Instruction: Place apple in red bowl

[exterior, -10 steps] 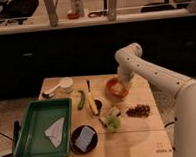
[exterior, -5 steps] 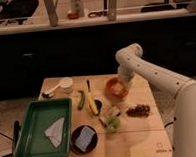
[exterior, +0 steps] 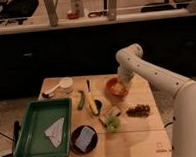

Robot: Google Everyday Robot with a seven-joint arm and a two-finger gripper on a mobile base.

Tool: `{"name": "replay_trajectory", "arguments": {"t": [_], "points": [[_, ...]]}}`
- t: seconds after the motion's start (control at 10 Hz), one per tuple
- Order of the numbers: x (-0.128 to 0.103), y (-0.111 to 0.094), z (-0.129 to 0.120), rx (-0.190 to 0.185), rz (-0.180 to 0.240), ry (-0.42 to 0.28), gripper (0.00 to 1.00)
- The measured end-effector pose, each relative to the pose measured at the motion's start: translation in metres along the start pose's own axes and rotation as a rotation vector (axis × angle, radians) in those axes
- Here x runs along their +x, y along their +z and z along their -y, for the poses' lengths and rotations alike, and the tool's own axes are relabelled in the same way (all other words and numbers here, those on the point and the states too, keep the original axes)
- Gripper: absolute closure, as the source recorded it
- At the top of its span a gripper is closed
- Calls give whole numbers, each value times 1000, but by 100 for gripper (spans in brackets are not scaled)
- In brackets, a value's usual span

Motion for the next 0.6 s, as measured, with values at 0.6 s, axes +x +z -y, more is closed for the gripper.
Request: {"name": "replay_trajectory", "arguments": {"t": [0.6], "points": [[6,-4,5,62,-13,29,100]]}}
